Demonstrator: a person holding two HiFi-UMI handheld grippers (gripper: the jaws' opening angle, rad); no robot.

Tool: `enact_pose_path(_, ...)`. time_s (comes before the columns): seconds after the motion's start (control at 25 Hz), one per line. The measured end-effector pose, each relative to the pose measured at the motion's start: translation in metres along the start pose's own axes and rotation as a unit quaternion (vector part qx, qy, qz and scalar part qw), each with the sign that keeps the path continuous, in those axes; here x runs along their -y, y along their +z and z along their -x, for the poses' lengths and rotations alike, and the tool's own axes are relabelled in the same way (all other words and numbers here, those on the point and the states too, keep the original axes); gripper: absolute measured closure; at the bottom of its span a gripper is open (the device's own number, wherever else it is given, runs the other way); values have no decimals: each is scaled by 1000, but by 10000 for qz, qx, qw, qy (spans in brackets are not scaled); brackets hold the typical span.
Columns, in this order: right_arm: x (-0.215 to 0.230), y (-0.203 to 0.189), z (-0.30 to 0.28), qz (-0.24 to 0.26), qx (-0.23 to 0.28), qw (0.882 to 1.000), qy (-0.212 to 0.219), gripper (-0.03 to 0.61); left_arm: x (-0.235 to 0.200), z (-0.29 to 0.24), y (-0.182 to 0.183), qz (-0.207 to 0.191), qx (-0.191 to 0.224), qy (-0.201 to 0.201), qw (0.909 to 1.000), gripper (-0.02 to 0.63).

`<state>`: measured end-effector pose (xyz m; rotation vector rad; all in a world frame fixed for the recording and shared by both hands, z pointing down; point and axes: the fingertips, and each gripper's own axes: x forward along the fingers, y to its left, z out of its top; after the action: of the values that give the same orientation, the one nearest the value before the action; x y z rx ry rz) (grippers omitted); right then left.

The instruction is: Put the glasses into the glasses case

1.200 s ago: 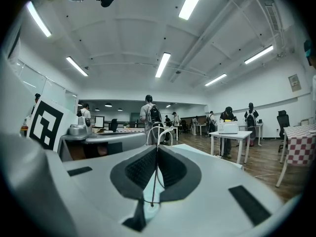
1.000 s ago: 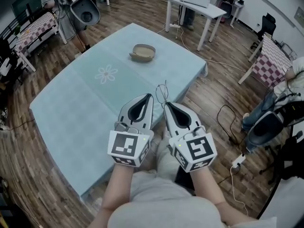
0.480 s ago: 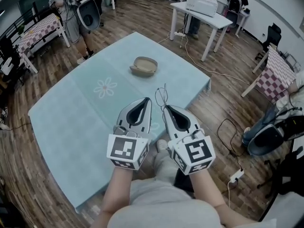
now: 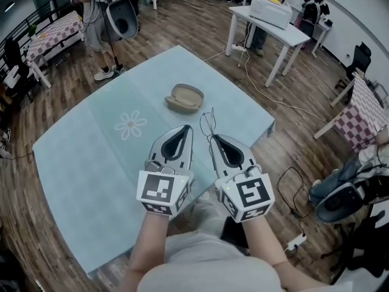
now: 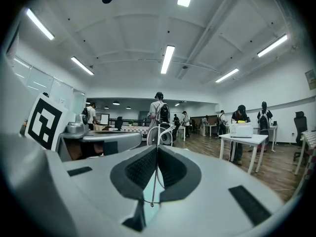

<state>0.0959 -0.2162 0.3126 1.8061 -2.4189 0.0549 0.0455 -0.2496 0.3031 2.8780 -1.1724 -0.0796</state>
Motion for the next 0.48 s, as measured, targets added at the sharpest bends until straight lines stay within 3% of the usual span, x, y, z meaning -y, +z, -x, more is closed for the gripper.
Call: enact_pose_path(0.48,55,-24,-77,192,-314,9982,482,568,-36,-68,-30,-44,-383,490,9981,606)
